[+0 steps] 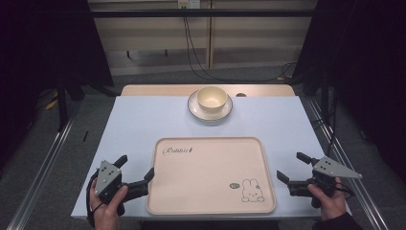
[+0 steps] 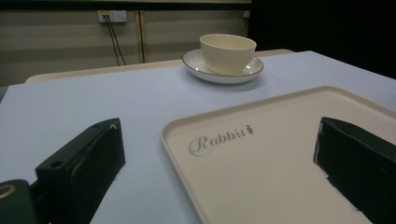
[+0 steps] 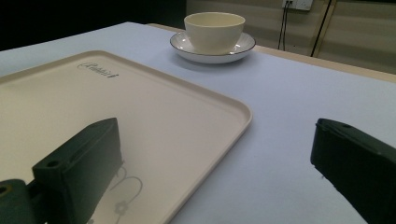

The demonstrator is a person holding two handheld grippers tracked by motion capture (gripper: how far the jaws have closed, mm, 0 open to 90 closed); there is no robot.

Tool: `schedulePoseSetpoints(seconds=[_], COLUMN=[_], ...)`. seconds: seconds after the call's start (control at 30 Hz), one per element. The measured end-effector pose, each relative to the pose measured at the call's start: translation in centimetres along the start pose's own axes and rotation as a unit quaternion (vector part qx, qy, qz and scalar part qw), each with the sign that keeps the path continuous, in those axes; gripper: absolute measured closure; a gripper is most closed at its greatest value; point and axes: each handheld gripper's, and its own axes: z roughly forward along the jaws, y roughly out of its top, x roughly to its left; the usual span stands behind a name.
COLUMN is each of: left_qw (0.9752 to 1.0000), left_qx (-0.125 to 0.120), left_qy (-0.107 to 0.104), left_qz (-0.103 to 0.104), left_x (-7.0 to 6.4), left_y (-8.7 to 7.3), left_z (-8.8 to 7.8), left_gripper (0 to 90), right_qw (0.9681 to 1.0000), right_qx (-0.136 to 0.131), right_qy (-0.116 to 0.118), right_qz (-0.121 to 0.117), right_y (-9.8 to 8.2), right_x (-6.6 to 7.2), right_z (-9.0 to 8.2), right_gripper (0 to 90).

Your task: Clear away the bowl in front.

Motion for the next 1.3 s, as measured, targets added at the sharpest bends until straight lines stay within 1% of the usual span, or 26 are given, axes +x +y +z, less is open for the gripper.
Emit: schedulePoseSetpoints(seconds=[0.03,0.07,0.1,0.13,0.17,0.23,0.3,0.33,0.37,0.4,0.47,0.5,0.53,0.63,0.67,0.73,0.77,0.83,0.87,0.93,1.0,1.13,1.17,1.23,1.27,1.3], left_qw=[1.0000,1.0000,0.9999,0.9997,0.9996,0.9994,0.9989,0.9987,0.9987,0.9985,0.9981,0.9977,0.9976,0.9977,0.9974,0.9970,0.9972,0.9964,0.9962,0.9961,0.9961,0.9952,0.9951,0.9950,0.9951,0.9944], left_qx=[0.002,0.002,0.005,0.015,0.015,0.018,0.026,0.026,0.026,0.023,0.020,0.014,0.014,0.007,0.006,0.006,0.007,0.010,0.014,0.016,0.019,0.007,0.004,0.004,0.008,0.007], left_qy=[-0.005,-0.002,-0.010,-0.011,-0.015,-0.030,-0.031,-0.032,-0.032,-0.038,-0.041,-0.048,-0.046,-0.049,-0.051,-0.057,-0.054,-0.067,-0.067,-0.065,-0.067,-0.076,-0.078,-0.080,-0.077,-0.082], left_qz=[0.002,0.002,0.004,0.014,0.017,0.007,0.025,0.030,0.030,0.032,0.042,0.046,0.049,0.047,0.050,0.052,0.052,0.051,0.054,0.057,0.054,0.061,0.060,0.059,0.061,0.066], left_x=[0.0,-0.1,-0.2,-0.4,-0.6,-1.0,-1.4,-1.6,-1.6,-1.9,-2.3,-2.4,-2.6,-2.9,-3.0,-3.1,-3.1,-3.2,-3.2,-3.3,-3.4,-3.7,-3.7,-3.8,-3.8,-3.8], left_y=[0.1,0.1,0.2,0.2,0.2,0.1,0.2,0.3,0.3,0.6,1.0,1.2,1.5,2.0,2.1,2.4,2.5,2.6,2.8,3.0,3.3,3.9,4.0,4.2,4.3,4.4], left_z=[0.2,0.3,0.5,0.8,1.1,1.6,2.0,2.1,2.1,2.4,2.7,2.8,2.9,3.5,3.7,4.1,4.3,4.8,5.0,5.4,5.8,6.8,7.1,7.6,7.8,8.1], left_gripper=[1.7,1.8,1.7,1.7,2.0,1.7,1.9,1.8,1.7,1.9,1.4,1.4,1.4,1.4,1.5,1.1,1.0,1.0,1.0,1.1,0.9,3.6,2.5,2.4,2.4,2.4], right_qw=[1.0000,1.0000,1.0000,1.0000,1.0000,1.0000,1.0000,1.0000,1.0000,1.0000,1.0000,1.0000,1.0000,1.0000,1.0000,1.0000,1.0000,1.0000,1.0000,1.0000,1.0000,1.0000,1.0000,1.0000,1.0000,1.0000], right_qx=[-0.001,-0.002,-0.003,-0.003,-0.003,-0.003,-0.005,-0.004,-0.004,-0.004,-0.004,-0.005,-0.006,-0.007,-0.005,-0.007,-0.006,-0.006,-0.006,-0.006,-0.004,-0.006,-0.006,-0.006,-0.006,-0.006], right_qy=[0.001,0.002,0.000,-0.001,-0.001,0.000,-0.003,0.000,0.000,0.001,0.000,0.000,0.001,-0.002,0.003,-0.002,0.003,-0.001,0.004,0.004,0.000,0.001,0.001,0.001,0.002,0.002], right_qz=[0.002,0.003,0.002,0.001,0.002,0.001,0.001,0.003,0.003,0.001,0.002,0.001,0.001,0.000,0.003,0.000,-0.001,0.000,0.000,-0.002,-0.005,-0.005,-0.005,-0.006,-0.007,-0.005], right_y=[0.0,0.0,0.0,0.0,0.0,0.0,0.0,0.0,0.0,0.0,0.0,0.0,0.0,0.0,0.0,0.0,0.0,0.0,0.0,0.0,0.0,0.0,0.0,0.0,0.0,0.0], right_x=[0.0,-0.1,-0.1,-0.1,-0.1,-0.1,-0.1,0.0,0.0,-0.1,-0.1,-0.1,-0.1,-0.1,-0.1,-0.1,-0.1,-0.1,-0.1,-0.1,0.0,-0.1,-0.1,-0.1,-0.1,-0.1], right_z=[0.0,0.0,0.0,0.0,0.0,0.0,-0.1,-0.1,-0.1,0.0,-0.1,-0.1,-0.1,0.0,-0.1,0.0,0.0,-0.1,-0.1,-0.1,0.0,-0.1,-0.1,-0.1,-0.1,-0.1], right_gripper=[1.8,1.8,1.8,1.8,1.9,1.9,1.9,1.9,1.9,1.9,1.9,1.9,1.9,1.9,1.9,1.9,1.9,1.9,1.9,1.9,2.2,2.2,2.2,2.2,2.2,2.2])
